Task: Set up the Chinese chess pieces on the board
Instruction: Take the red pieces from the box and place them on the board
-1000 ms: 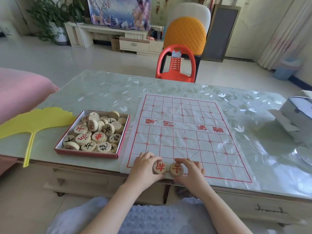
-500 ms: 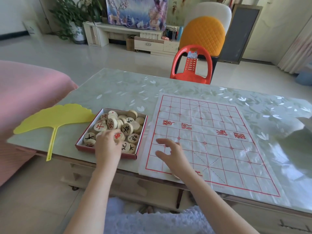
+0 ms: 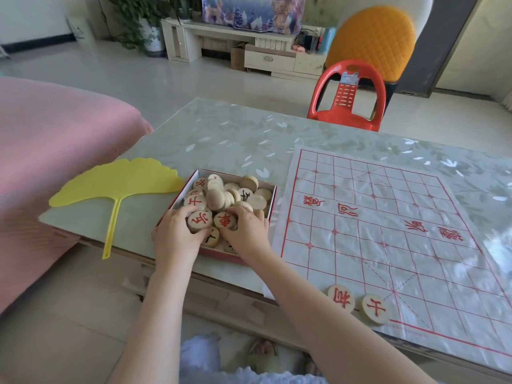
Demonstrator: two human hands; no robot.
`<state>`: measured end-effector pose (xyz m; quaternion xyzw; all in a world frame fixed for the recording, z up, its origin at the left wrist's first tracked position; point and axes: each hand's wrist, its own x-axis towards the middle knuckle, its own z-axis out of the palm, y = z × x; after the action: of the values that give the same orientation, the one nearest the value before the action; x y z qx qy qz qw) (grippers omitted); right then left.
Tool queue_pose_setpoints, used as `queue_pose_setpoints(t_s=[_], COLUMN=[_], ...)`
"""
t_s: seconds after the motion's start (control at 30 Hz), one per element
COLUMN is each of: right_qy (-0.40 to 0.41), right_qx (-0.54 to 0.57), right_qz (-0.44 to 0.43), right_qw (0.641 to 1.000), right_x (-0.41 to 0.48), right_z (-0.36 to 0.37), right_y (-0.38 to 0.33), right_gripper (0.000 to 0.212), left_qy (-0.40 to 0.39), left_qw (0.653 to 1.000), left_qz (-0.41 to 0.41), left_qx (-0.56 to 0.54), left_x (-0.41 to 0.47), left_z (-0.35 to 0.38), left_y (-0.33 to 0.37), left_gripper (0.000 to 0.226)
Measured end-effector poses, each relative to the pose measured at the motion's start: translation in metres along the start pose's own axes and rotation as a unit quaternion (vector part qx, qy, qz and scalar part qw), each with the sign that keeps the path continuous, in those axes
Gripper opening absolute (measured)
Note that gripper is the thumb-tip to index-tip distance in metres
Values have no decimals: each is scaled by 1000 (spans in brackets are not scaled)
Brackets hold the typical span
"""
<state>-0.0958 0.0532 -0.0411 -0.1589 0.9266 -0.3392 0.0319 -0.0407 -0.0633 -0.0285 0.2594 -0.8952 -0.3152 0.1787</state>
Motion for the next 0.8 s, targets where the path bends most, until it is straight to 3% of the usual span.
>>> queue_pose_setpoints(t_s=[0.17, 0.3, 0.4, 0.63, 0.8], right_qy=[30, 55, 58, -60, -50], right_qx=[-9, 65, 104, 33, -50], right_qz=[-7, -13, -16, 45, 15], right_qw=[999, 996, 993, 997, 997], right_x=[1, -10, -40, -118, -121], right_z=[-3, -29, -62, -91, -79], right_y=[0, 3, 22, 84, 79], right_gripper=[43, 50, 43, 44, 46], left_qy=[7, 9, -13, -130, -141], left_qw=[1000, 997, 993, 977, 974], left_qz=[-5, 14, 35, 127, 149], left_qx=[-7, -69, -113, -114, -99], left_x=[0, -6, -17, -58, -71], left_z=[-1, -4, -6, 2, 14], left_y=[2, 10, 19, 61, 78], left_gripper=[43, 47, 46, 46, 46])
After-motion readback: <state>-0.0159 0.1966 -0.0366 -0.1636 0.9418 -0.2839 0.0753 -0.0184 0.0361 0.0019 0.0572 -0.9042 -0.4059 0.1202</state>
